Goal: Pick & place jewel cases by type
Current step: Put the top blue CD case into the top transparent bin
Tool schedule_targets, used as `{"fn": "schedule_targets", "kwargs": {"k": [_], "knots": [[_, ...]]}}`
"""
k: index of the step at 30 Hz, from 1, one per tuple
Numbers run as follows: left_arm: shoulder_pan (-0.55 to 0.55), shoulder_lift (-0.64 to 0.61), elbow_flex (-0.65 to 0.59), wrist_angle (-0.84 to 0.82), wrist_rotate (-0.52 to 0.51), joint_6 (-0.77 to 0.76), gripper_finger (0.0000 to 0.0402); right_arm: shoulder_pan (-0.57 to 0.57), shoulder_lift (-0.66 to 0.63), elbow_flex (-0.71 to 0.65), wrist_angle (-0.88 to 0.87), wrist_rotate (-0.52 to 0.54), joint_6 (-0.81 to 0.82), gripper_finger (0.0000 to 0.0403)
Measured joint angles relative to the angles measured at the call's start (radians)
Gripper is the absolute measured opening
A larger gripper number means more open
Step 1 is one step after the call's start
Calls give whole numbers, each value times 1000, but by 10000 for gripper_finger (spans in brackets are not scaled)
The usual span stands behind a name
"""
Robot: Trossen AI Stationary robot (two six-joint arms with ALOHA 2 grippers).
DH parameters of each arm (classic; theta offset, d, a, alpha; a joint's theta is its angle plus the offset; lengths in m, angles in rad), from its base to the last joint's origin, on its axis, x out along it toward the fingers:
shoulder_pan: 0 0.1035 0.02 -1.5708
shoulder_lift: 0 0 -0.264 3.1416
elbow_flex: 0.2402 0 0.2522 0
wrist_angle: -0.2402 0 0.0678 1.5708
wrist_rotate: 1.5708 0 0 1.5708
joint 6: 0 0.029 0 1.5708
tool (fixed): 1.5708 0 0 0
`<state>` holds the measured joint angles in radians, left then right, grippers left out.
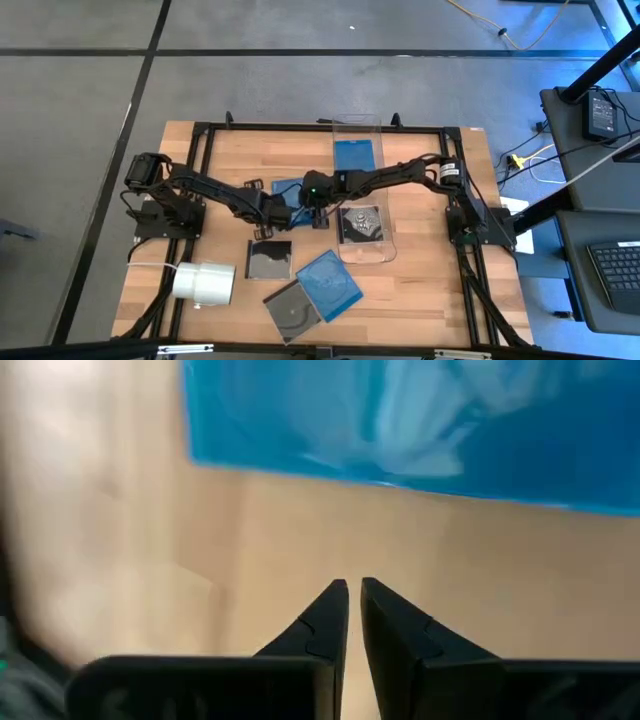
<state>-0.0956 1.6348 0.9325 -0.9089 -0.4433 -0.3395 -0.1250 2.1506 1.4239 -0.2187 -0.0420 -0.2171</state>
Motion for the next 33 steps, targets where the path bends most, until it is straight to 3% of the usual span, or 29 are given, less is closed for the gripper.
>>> {"fn": "schedule_targets", "kwargs": {"k": [5, 14, 22, 29, 33], "knots": [[-1, -2, -11, 47, -89, 155, 31, -2, 0, 0, 3, 0, 3, 218], [1, -2, -153, 284, -38, 354, 39, -3, 0, -2, 5, 3, 1, 218], [-20, -5, -187, 350, -124, 420, 123, -3, 0, -2, 5, 4, -1, 218], [-63, -3, -192, 464, -182, 669, 206, -5, 0, -2, -5, -20, 1, 218], [-64, -3, -193, 523, -135, 769, 230, -7, 0, -3, -16, -93, 0, 218]]}}
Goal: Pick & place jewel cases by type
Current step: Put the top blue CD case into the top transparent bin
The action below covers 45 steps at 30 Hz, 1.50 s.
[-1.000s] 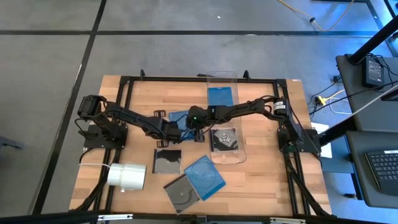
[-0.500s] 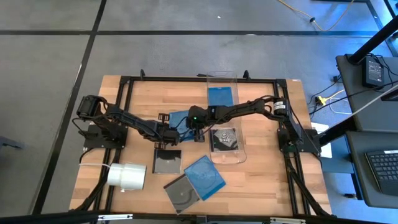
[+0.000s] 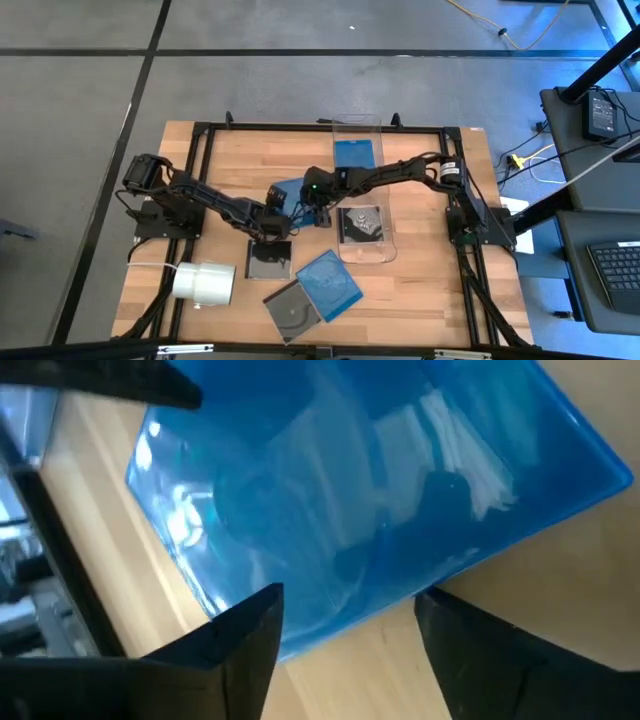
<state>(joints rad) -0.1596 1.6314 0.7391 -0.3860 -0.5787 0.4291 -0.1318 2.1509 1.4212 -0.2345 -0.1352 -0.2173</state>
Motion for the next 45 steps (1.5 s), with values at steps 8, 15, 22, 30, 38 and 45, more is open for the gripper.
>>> {"fn": "schedule_targets", "kwargs": {"k": [8, 15, 22, 30, 38, 45], "knots": [[24, -2, 4, -25, 10, -91, 230, 0, 0, 0, -1, 11, -32, 218], [23, -2, 4, -30, 27, -146, 228, 0, 4, 90, -52, 75, 58, 218], [23, -1, 4, -30, 26, -120, 226, -3, 1, 214, -191, 348, 174, 218], [23, 0, 4, -30, 26, -120, 221, -28, 20, 216, -240, 442, 149, 218], [23, 0, 3, -30, 26, -120, 219, -84, 90, 216, -252, 444, 190, 218], [23, 0, 3, -29, 28, -130, 219, -103, 106, 218, -251, 369, 189, 218]]}}
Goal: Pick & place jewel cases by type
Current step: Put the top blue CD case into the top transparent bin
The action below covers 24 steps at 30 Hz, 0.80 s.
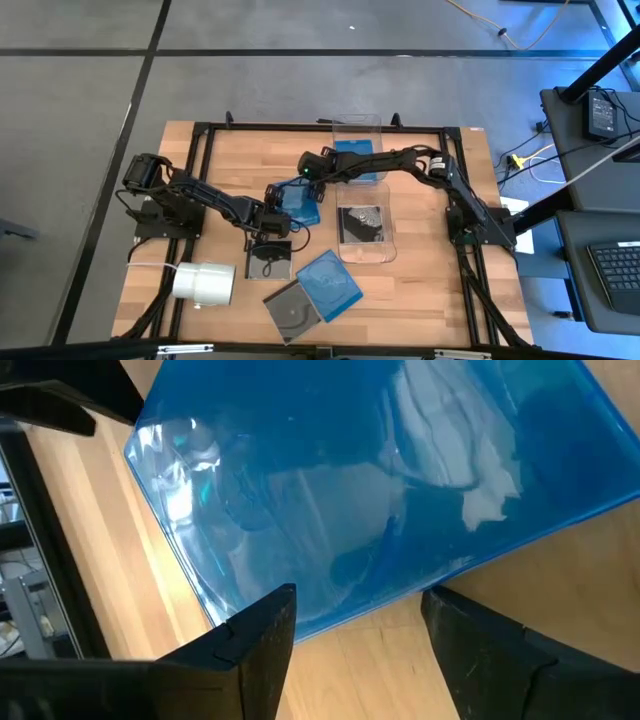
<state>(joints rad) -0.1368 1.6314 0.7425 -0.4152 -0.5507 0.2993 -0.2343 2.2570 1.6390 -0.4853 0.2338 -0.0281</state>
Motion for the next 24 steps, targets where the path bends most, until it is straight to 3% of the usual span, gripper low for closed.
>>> {"fn": "schedule_targets", "kwargs": {"k": [3, 13, 24], "knots": [[0, 0, -1, 5, 0, 13, 218, -3, 0, 0, 10, -66, -2, 218], [0, 3, -4, 86, -1, 265, 214, 14, 1, 0, 23, -97, -13, 218], [0, 4, -3, 169, -58, 275, 185, 30, 2, 0, 29, -133, -49, 218]]}}
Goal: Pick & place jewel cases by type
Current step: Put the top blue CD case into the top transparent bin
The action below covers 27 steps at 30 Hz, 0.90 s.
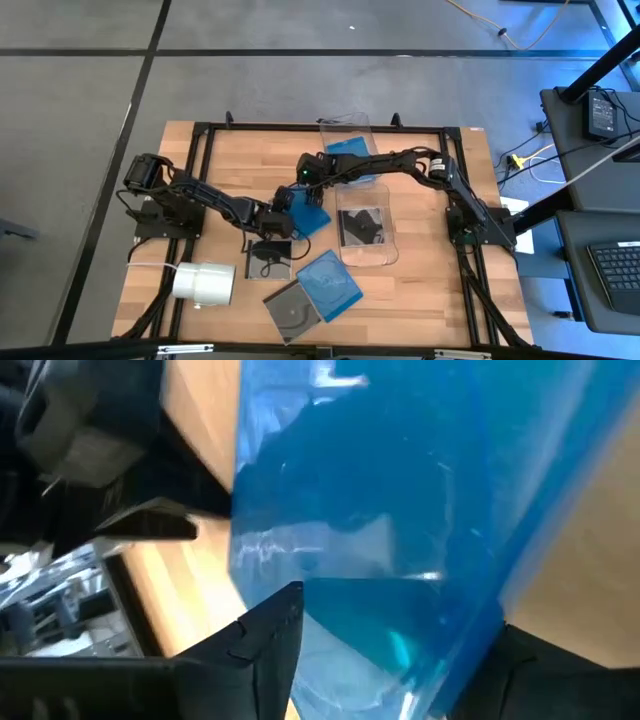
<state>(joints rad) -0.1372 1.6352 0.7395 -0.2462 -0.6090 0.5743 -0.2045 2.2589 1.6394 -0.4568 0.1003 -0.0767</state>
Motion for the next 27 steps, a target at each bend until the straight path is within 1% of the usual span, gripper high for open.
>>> {"fn": "schedule_targets", "kwargs": {"k": [4, 9, 15, 19, 22, 25, 27], "knots": [[0, 0, 1, -10, -12, 9, 166, 4, 0, 0, 0, 9, -7, 218], [-19, -2, 2, -16, -50, 36, 132, 7, 0, -1, -2, 81, -9, 218], [-43, -4, 3, -15, -79, 42, 89, 7, 0, -2, 12, 90, -17, 218], [-58, -4, 4, -15, -120, 41, 66, 5, 2, 42, -17, 106, -25, 218], [-75, -4, 4, -15, -173, 56, 54, 5, 2, 124, -107, 136, -59, 218], [-98, -3, 3, -24, -254, 116, 43, 5, 2, 229, -249, 229, -85, 218], [-111, -3, 4, -26, -288, 136, 35, 4, 2, 298, -351, 280, -82, 218]]}}
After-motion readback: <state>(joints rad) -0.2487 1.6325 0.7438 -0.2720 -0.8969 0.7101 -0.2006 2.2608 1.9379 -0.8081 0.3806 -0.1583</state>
